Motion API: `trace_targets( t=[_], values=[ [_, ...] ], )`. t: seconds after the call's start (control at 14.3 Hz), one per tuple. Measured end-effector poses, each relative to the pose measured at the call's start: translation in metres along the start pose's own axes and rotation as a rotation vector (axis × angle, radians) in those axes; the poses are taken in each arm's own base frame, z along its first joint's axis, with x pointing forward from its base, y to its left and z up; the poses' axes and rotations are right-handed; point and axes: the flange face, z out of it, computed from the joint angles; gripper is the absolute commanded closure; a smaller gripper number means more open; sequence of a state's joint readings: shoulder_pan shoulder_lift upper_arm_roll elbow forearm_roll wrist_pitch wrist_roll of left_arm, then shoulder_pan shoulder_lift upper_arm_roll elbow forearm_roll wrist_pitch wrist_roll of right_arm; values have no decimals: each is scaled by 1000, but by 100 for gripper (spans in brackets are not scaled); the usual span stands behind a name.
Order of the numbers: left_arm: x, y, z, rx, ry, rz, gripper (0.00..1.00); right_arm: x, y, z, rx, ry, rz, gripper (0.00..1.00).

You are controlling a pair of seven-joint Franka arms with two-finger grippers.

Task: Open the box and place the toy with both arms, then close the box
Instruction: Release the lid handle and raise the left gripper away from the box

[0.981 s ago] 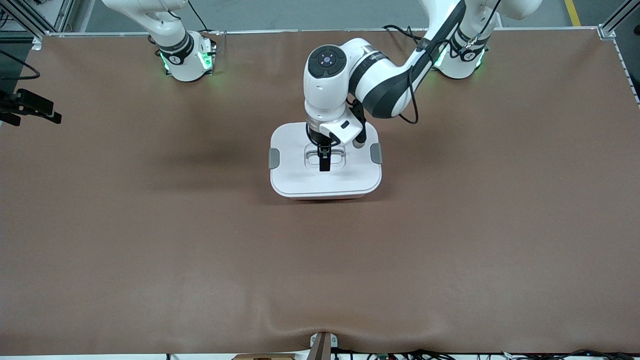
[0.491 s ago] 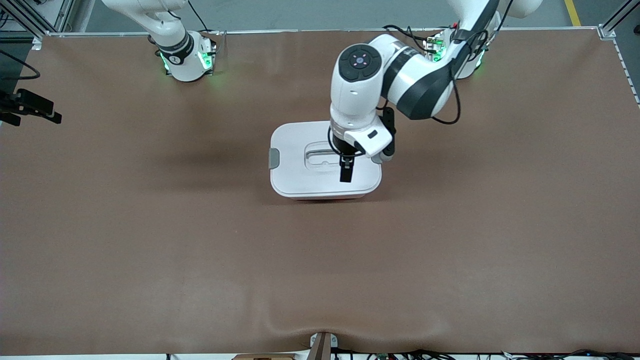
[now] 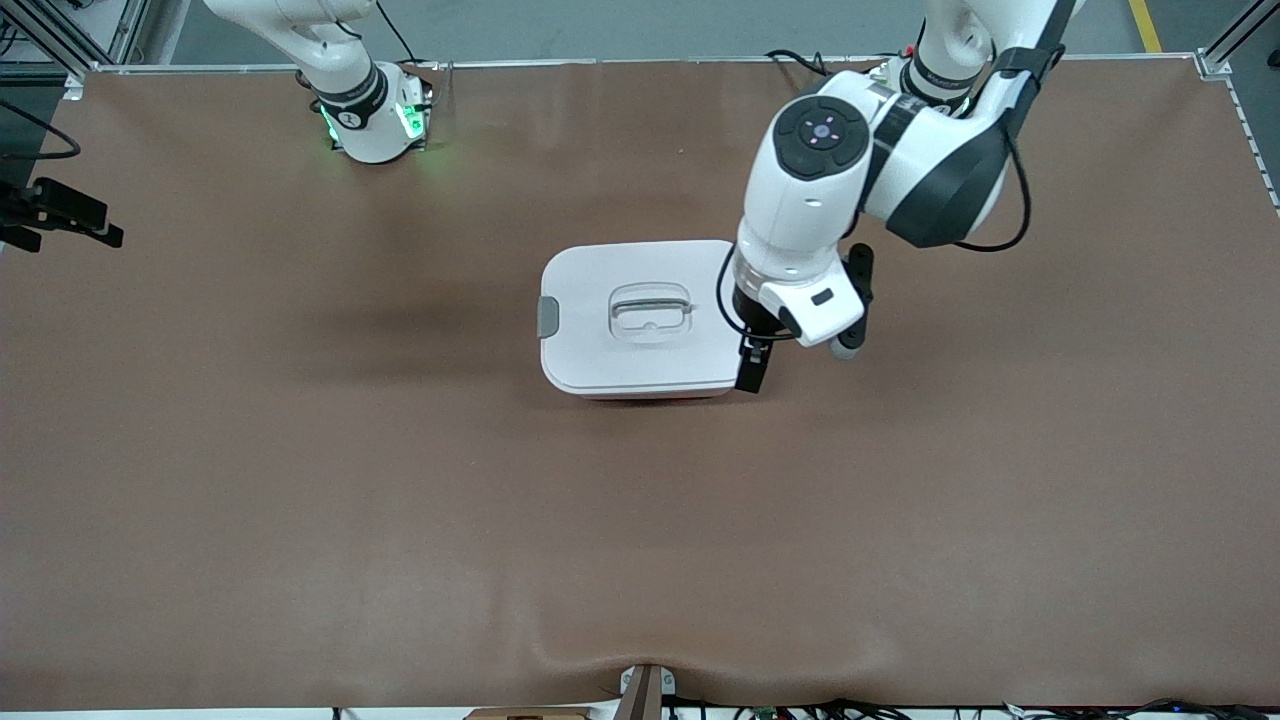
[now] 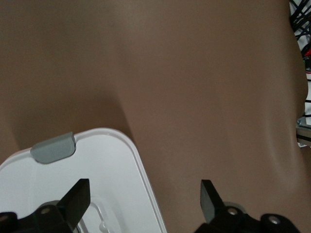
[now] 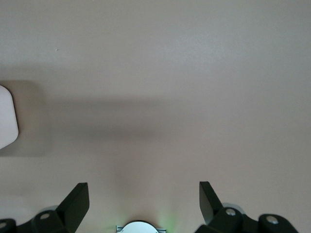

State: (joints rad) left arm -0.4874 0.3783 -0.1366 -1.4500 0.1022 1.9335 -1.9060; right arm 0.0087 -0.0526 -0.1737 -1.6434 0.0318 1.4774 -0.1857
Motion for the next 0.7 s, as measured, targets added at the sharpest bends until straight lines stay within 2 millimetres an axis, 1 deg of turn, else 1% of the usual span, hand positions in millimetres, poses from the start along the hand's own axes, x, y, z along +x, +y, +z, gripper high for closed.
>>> trace_targets(
  t=[0.28, 0.42, 0.56, 0.7],
  values=[
    [60, 10, -12, 4, 15, 135, 0, 0, 0, 0, 0, 0, -1, 0],
    [88, 14, -16, 1, 19, 169, 0, 0, 0, 0, 0, 0, -1, 0],
    [107, 14, -20, 13, 25, 199, 0, 0, 0, 0, 0, 0, -1, 0],
    [121, 14, -21, 19, 27, 227, 0, 0, 0, 0, 0, 0, -1, 0]
  ],
)
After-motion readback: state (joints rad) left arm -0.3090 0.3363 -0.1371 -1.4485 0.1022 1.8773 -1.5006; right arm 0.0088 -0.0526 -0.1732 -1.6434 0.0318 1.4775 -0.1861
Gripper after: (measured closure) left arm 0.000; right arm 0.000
